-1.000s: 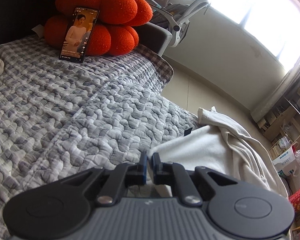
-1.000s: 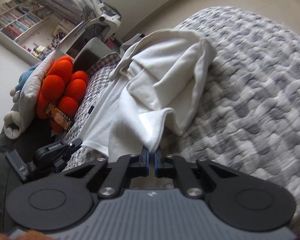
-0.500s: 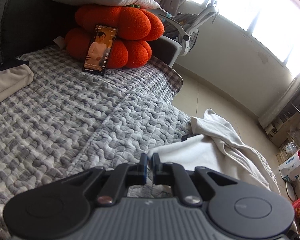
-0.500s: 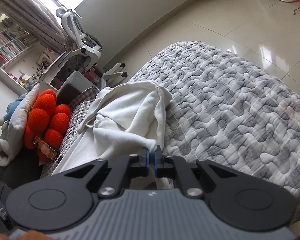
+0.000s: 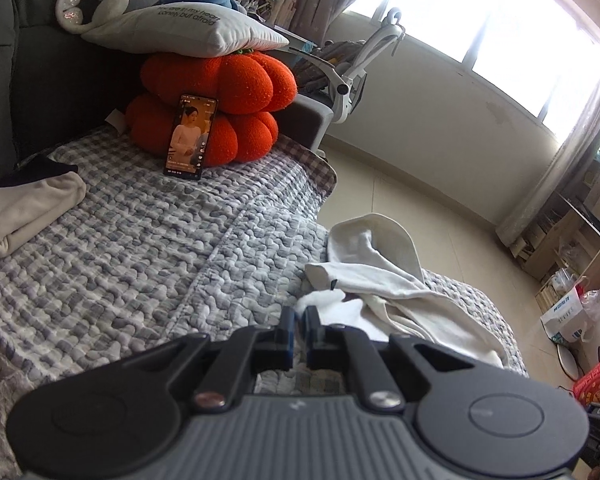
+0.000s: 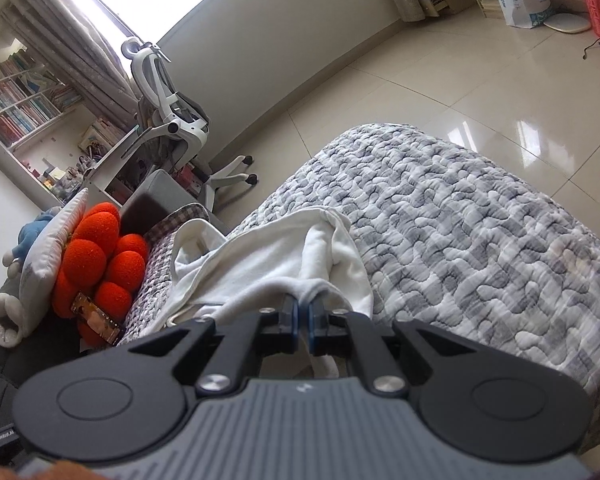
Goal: Fold clothes
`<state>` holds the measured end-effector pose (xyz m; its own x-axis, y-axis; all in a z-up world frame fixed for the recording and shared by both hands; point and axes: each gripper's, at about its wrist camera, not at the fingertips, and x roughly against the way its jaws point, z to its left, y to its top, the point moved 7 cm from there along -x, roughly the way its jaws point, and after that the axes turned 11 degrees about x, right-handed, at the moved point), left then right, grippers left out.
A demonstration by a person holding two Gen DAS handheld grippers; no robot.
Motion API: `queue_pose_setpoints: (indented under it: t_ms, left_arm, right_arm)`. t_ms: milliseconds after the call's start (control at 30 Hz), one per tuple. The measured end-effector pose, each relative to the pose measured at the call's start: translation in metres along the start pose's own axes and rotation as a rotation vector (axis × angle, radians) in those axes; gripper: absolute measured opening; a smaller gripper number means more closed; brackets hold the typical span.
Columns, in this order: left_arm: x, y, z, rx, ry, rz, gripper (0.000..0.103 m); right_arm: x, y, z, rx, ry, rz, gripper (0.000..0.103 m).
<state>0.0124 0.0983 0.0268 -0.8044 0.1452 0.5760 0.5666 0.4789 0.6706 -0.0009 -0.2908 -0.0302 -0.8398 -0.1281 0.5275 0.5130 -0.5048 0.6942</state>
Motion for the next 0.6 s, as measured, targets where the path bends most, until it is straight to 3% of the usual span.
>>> queue_pose_setpoints:
  t_ms: [267, 600]
  left_arm:
    - [-0.003, -0.021, 0.024, 0.094, -0.058, 0.195, 0.005]
    - [-0.041, -0.056, 0.048, 0.077, 0.034, 0.412, 0.006]
  right_arm:
    - [0.008, -0.005, -0.002, 0.005, -0.034, 0.019, 0.006]
    - [-0.009, -0.023, -0.013, 0.015, -0.123, 0.137, 0.010]
